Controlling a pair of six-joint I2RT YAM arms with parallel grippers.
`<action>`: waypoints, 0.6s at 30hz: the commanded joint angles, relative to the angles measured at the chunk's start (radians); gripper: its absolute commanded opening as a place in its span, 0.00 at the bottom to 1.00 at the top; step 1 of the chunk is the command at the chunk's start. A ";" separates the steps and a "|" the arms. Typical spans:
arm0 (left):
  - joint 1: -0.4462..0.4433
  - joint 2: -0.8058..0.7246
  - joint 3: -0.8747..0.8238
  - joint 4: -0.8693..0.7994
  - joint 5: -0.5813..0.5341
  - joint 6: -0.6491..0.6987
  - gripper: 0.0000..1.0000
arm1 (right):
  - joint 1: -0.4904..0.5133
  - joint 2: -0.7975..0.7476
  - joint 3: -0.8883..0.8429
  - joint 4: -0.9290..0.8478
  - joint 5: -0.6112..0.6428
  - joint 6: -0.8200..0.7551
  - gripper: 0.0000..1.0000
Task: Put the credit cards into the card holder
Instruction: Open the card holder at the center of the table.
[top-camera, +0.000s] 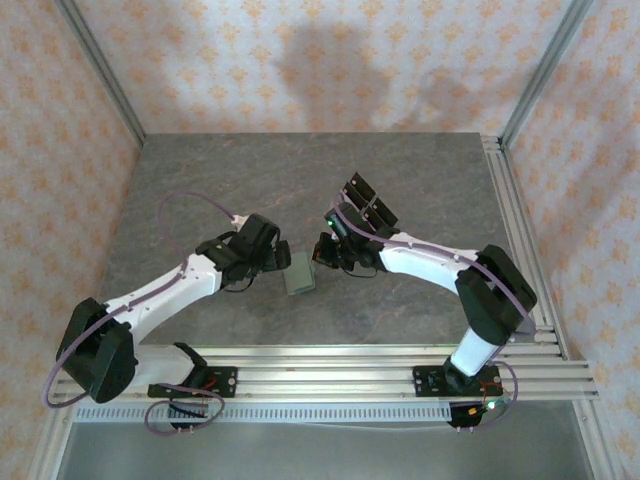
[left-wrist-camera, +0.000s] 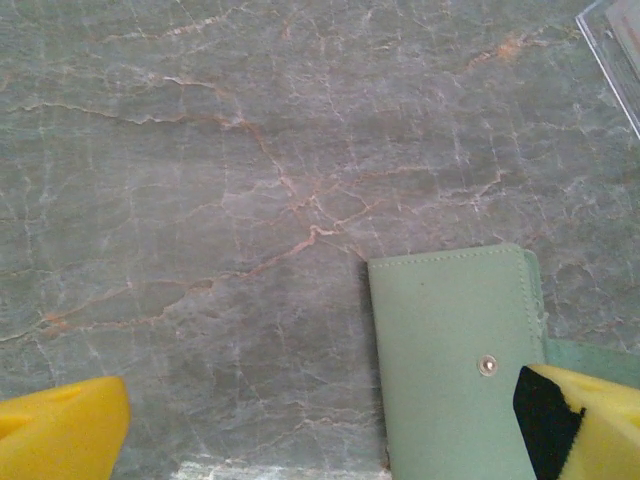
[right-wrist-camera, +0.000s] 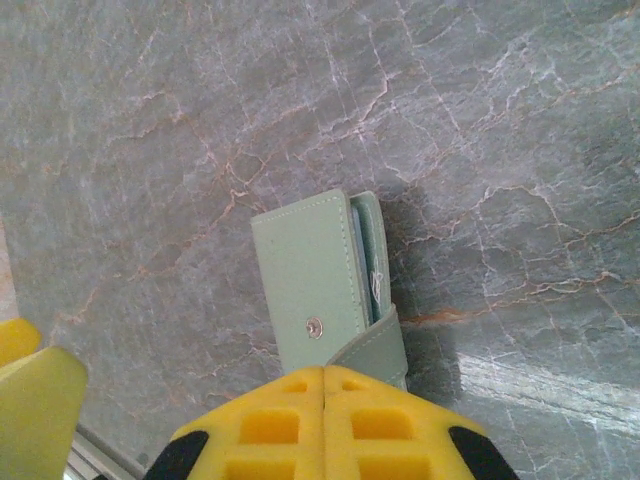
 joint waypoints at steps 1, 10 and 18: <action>0.003 0.019 0.035 -0.050 -0.065 -0.036 1.00 | 0.011 -0.046 -0.018 0.040 0.041 0.031 0.00; 0.004 0.093 0.100 -0.081 -0.081 -0.055 1.00 | 0.037 -0.048 0.014 0.028 0.045 0.071 0.00; 0.030 0.114 0.107 -0.072 -0.054 -0.058 1.00 | 0.043 -0.049 0.019 0.022 0.036 0.057 0.00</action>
